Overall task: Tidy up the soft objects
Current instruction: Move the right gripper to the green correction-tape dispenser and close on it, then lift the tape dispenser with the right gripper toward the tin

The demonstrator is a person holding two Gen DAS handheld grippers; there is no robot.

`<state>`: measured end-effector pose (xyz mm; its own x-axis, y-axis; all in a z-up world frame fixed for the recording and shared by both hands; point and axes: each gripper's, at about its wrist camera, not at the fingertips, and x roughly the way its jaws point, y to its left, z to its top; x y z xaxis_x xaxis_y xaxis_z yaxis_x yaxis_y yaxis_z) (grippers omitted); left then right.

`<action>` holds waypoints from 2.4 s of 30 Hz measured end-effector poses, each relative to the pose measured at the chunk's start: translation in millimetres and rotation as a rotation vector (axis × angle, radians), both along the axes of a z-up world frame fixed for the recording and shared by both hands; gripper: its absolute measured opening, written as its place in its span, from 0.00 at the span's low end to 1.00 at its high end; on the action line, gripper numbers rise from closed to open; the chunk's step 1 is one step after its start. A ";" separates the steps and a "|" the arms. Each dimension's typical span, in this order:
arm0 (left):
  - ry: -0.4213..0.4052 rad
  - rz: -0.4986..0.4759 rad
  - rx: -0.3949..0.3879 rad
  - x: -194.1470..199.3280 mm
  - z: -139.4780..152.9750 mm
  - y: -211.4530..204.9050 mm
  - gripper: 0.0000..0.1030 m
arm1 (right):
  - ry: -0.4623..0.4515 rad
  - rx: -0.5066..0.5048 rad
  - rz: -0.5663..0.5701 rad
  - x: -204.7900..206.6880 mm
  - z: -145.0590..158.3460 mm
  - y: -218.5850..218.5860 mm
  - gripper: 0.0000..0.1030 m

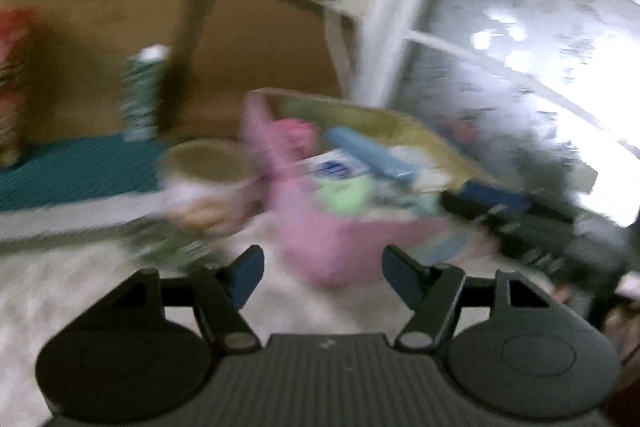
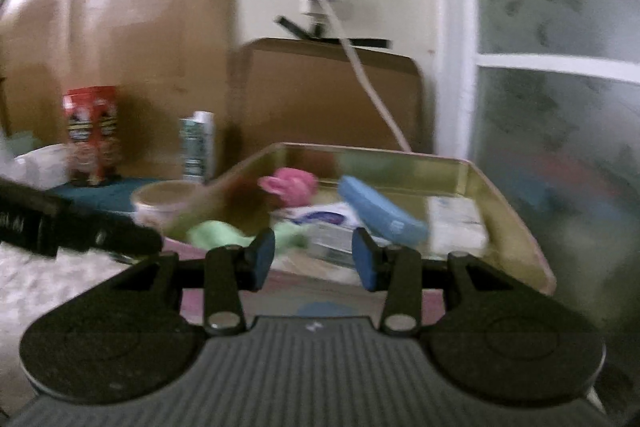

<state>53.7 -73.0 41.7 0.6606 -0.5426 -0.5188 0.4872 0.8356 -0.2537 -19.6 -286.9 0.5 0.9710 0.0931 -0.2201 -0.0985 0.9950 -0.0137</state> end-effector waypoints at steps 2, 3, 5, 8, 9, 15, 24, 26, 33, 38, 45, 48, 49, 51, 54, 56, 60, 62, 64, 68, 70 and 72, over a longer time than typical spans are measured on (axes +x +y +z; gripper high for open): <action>0.038 0.081 0.034 3.7 -10.3 23.3 0.65 | -0.001 -0.002 0.041 0.7 3.9 16.1 0.44; 0.056 0.116 0.044 6.0 -15.1 34.5 0.65 | 0.002 -0.002 0.065 1.5 5.7 24.8 0.44; 0.081 0.188 0.060 10.7 -23.1 56.1 0.65 | 0.012 -0.005 0.115 3.1 7.0 41.5 0.44; 0.079 0.287 0.080 15.6 -28.8 82.2 0.65 | 0.035 -0.036 0.202 6.4 5.2 72.7 0.44; 0.082 0.321 0.079 17.7 -31.0 90.8 0.65 | 0.044 -0.052 0.226 7.5 3.6 82.7 0.44; 0.057 0.392 -0.010 15.7 -37.0 119.0 0.65 | 0.133 -0.158 0.320 38.4 -9.3 136.6 0.44; 0.070 0.432 -0.099 14.8 -37.9 133.2 0.67 | 0.285 -0.256 0.282 102.7 -31.6 169.0 0.56; 0.069 0.428 -0.099 15.1 -37.9 132.3 0.67 | 0.315 -0.172 0.291 109.6 -32.2 162.5 0.55; 0.081 0.426 -0.130 15.7 -39.0 136.4 0.68 | 0.351 -0.053 0.397 76.5 -36.0 167.9 0.38; 0.078 0.426 -0.116 14.5 -38.8 134.3 0.68 | 0.324 -0.076 0.484 27.3 -40.0 179.3 0.38; 0.075 0.422 -0.103 13.9 -38.5 132.7 0.68 | 0.327 -0.007 0.506 -7.9 -44.7 162.3 0.38; 0.081 0.393 -0.109 13.6 -38.1 131.8 0.68 | 0.349 0.080 0.491 -8.1 -44.9 146.9 0.38; 0.088 0.371 -0.112 12.9 -37.9 130.6 0.68 | 0.359 0.120 0.484 -6.0 -45.3 141.7 0.38; 0.104 0.329 -0.123 8.2 -37.4 125.8 0.68 | 0.378 0.204 0.473 -2.4 -46.9 130.2 0.38; 0.147 0.268 -0.170 -4.0 -36.9 115.7 0.68 | 0.390 0.292 0.461 -1.7 -49.6 119.2 0.38; 0.173 0.239 -0.176 -11.2 -34.0 106.2 0.68 | 0.395 0.336 0.465 -0.7 -51.3 114.0 0.38; 0.255 0.167 -0.184 -17.3 -31.2 87.5 0.63 | 0.394 0.389 0.479 -1.3 -54.2 107.9 0.38; 0.268 0.161 -0.161 -19.2 -32.8 77.7 0.58 | 0.378 0.390 0.488 -4.4 -54.5 106.7 0.38; 0.273 0.155 -0.133 -19.0 -33.3 69.4 0.34 | 0.354 0.388 0.499 -8.0 -53.6 105.5 0.38; 0.269 0.116 -0.167 -16.7 -25.9 57.3 0.26 | 0.312 0.357 0.482 -12.9 -51.7 99.2 0.37; 0.232 0.092 -0.149 -15.8 -15.9 45.7 0.26 | 0.282 0.356 0.465 -13.6 -49.8 94.1 0.37; 0.200 0.061 -0.143 -10.5 -4.2 33.0 0.26 | 0.230 0.339 0.436 -16.8 -43.1 89.0 0.37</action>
